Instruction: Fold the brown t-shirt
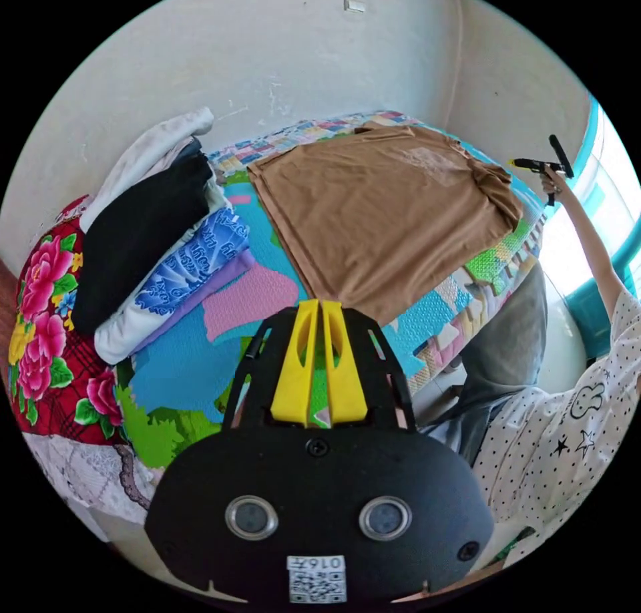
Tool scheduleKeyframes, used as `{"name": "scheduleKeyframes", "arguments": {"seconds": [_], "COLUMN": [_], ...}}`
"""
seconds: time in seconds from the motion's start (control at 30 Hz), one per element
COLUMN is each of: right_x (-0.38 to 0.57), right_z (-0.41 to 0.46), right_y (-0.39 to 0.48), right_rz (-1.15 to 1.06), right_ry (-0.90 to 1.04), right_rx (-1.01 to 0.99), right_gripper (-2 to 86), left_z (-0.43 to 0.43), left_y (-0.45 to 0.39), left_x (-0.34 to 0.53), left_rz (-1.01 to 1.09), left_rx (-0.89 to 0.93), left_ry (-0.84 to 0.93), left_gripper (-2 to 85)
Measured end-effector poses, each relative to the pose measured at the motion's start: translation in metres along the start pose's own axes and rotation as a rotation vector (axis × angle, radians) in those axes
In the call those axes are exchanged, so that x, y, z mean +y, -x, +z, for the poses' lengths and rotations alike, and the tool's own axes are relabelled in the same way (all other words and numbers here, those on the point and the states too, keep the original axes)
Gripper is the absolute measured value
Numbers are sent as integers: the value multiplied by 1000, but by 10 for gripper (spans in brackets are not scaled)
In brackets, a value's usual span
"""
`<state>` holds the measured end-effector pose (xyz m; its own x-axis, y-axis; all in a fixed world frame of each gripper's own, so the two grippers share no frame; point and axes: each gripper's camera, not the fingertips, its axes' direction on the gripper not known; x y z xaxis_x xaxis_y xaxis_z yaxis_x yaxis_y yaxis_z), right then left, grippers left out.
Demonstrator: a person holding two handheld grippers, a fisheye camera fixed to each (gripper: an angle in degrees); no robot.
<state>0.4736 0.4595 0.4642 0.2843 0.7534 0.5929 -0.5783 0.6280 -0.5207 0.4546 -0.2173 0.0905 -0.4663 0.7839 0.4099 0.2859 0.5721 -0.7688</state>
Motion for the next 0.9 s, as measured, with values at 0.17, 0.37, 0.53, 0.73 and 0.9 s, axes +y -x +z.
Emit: {"name": "scheduleKeyframes", "arguments": {"seconds": [0.17, 0.37, 0.53, 0.73, 0.9], "right_x": [53, 112, 123, 151, 200], "right_z": [-31, -2, 28, -2, -59], "right_y": [71, 126, 121, 117, 102], "right_rz": [-215, -372, -367, -369, -289], "right_ry": [-117, -66, 78, 2, -97], "right_rx": [27, -10, -12, -49, -55], "right_gripper": [133, 141, 106, 6, 0], "left_z": [11, 43, 58, 63, 54], "left_y": [-21, -49, -59, -64, -57], "left_x": [25, 44, 63, 86, 107], "left_rz": [7, 49, 69, 58, 4], "left_rx": [30, 8, -18, -9, -32], "left_ry": [11, 32, 32, 9, -30], "left_gripper": [65, 34, 10, -8, -9]}}
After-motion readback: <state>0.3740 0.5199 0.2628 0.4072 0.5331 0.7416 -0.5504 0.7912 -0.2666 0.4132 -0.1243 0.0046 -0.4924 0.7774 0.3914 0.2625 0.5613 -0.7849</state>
